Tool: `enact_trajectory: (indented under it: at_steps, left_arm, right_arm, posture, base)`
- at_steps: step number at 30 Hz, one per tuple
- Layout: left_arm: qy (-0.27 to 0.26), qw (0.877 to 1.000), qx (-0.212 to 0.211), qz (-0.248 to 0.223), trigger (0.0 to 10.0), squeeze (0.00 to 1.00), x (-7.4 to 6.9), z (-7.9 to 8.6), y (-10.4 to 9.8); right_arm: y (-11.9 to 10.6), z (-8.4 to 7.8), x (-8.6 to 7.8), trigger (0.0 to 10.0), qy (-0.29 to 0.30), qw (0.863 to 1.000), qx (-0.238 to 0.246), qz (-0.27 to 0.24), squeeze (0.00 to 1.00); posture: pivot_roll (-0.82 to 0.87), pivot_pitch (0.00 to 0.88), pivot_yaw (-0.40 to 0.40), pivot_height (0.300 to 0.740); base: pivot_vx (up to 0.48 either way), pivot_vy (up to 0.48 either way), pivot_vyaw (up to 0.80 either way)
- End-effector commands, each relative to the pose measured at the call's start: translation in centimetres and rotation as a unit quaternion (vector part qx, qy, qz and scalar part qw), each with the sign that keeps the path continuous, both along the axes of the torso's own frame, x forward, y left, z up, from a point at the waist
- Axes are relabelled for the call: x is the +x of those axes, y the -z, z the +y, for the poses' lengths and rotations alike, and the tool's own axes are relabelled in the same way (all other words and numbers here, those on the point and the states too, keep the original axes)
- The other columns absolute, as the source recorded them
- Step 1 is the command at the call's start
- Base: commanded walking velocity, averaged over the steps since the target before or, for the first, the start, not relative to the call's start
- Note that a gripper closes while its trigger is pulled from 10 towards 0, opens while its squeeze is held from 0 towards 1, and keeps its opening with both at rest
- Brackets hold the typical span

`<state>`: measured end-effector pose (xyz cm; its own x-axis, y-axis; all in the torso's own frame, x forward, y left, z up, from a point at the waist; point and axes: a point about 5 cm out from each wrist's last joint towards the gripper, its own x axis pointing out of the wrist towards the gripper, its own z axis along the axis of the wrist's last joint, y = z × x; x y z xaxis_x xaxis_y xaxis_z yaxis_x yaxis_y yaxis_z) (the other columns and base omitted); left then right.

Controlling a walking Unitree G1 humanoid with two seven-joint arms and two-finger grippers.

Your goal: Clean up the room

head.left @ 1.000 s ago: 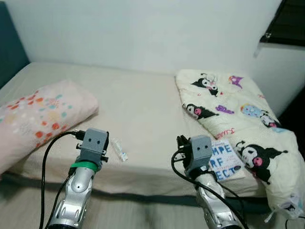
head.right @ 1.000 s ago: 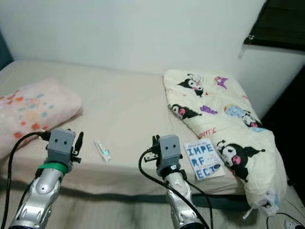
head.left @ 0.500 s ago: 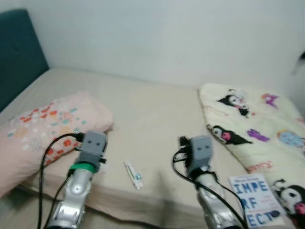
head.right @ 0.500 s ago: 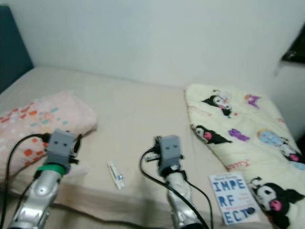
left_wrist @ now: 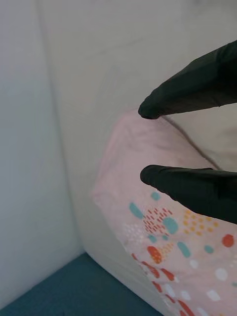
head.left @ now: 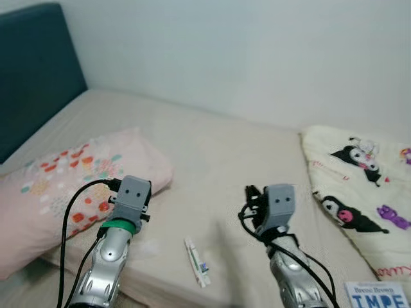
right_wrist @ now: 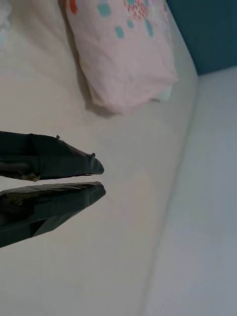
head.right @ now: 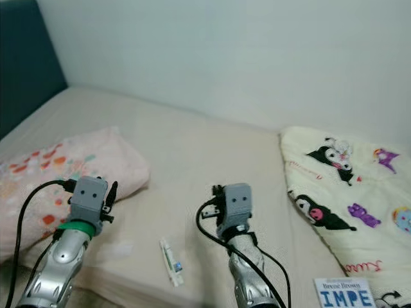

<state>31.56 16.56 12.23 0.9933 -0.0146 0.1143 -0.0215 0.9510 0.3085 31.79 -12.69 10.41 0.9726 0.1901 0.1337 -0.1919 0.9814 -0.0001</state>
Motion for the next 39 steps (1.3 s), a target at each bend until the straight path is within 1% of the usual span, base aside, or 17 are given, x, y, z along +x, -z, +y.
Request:
enact_trajectory:
  at_steps: [1, 14, 17, 20, 22, 30, 39]
  left_arm:
    - [0.01, 1.0, -0.001, 0.011, 10.0, 0.0, -0.2, -0.4, 0.6]
    - [0.018, 1.0, 0.002, 0.016, 10.0, 0.0, -0.3, -0.8, 0.8]
    - [0.019, 1.0, 0.003, 0.018, 10.0, 0.0, -0.3, -0.8, 0.9]
    - [0.019, 1.0, 0.003, 0.019, 10.0, 0.0, -0.3, -0.8, 0.9]
    - [0.02, 1.0, 0.004, 0.021, 10.0, 0.0, -0.4, -0.8, 1.0]
    - [0.021, 1.0, 0.004, 0.023, 10.0, 0.0, -0.4, -0.9, 1.1]
    - [0.023, 0.999, 0.005, 0.025, 10.0, 0.0, -0.5, -0.9, 1.1]
  right_arm:
    - [0.9, -0.6, -0.4, 10.0, 0.012, 1.0, 0.008, 0.02, 0.0]
    - [1.3, -0.5, -0.5, 10.0, 0.013, 0.999, 0.004, 0.031, 0.0]
    - [1.7, -0.1, -0.8, 10.0, 0.008, 0.999, 0.007, 0.039, 0.0]
    - [1.8, -0.1, -0.9, 10.0, 0.005, 0.999, 0.009, 0.04, 0.0]
    - [1.9, 0.0, -1.1, 10.0, 0.002, 0.999, 0.01, 0.043, 0.0]
    - [2.0, -0.1, -1.2, 10.0, 0.002, 0.999, 0.009, 0.045, 0.0]
    - [2.1, -0.1, -1.2, 10.0, 0.005, 0.999, 0.014, 0.048, 0.0]
  posture:
    - [-0.1, 0.053, 0.027, 0.739]
    - [-0.1, 0.051, 0.034, 0.739]
    - [-0.1, 0.056, 0.035, 0.714]
    - [-0.1, 0.059, 0.037, 0.709]
    - [-0.11, 0.063, 0.039, 0.694]
    - [-0.11, 0.066, 0.04, 0.669]
    - [-0.1, 0.075, 0.047, 0.629]
  base:
    - [0.0, 0.0, 0.0]
    - [0.0, 0.0, 0.0]
    - [0.0, 0.0, 0.0]
    - [0.0, 0.0, 0.0]
    - [0.0, 0.0, 0.0]
    - [0.0, 0.0, 0.0]
    - [0.0, 0.0, 0.0]
